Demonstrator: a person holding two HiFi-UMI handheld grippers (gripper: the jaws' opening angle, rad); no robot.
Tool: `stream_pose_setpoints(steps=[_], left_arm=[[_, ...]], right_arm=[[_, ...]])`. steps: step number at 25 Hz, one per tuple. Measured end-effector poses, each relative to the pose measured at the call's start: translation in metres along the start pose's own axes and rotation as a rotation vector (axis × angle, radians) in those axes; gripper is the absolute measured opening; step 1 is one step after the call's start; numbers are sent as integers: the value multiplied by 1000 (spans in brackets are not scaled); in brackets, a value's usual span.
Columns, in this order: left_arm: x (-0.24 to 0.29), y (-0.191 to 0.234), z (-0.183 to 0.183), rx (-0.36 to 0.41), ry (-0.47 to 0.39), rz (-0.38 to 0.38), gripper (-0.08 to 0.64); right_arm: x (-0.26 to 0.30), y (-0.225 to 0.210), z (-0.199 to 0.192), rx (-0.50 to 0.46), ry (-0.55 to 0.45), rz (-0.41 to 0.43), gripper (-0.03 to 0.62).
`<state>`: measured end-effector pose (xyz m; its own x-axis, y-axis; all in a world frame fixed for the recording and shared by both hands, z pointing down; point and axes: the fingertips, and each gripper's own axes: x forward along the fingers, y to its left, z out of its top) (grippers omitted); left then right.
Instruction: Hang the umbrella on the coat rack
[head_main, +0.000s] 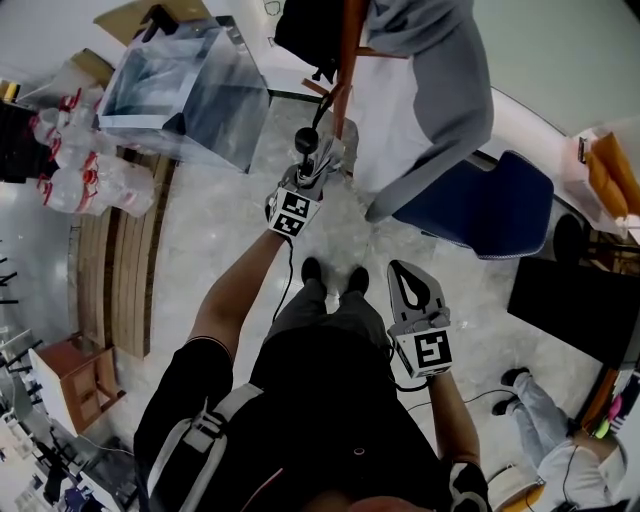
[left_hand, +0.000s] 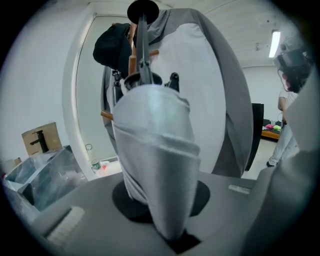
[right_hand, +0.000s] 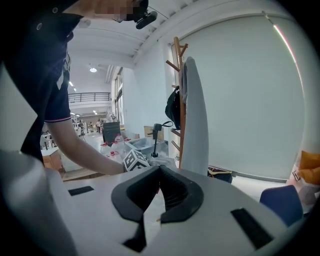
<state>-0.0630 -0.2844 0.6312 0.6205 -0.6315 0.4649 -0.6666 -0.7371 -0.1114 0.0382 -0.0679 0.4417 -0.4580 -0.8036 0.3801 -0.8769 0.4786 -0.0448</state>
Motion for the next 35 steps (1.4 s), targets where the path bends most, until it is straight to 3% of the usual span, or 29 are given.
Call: stream_pose_setpoints(steps=[4,8,11,31,35], left_arm=[[8,15,-12,-21,43,89,41],[16,19,-18,-15,80,135,40],[21,24,-24,-30,110,174,41],[33,18,-25,86,217,193,43],[33,25,-23,79,222,204,43]], right_arm=[[2,-4,-8,27,13,2,3],[3,-6,-16,38,78,9,3],[5,-6,-15,44,66,24,3],[5,-14,-30,84,87,34,3],[6,-17,-33,96,91,36,4]])
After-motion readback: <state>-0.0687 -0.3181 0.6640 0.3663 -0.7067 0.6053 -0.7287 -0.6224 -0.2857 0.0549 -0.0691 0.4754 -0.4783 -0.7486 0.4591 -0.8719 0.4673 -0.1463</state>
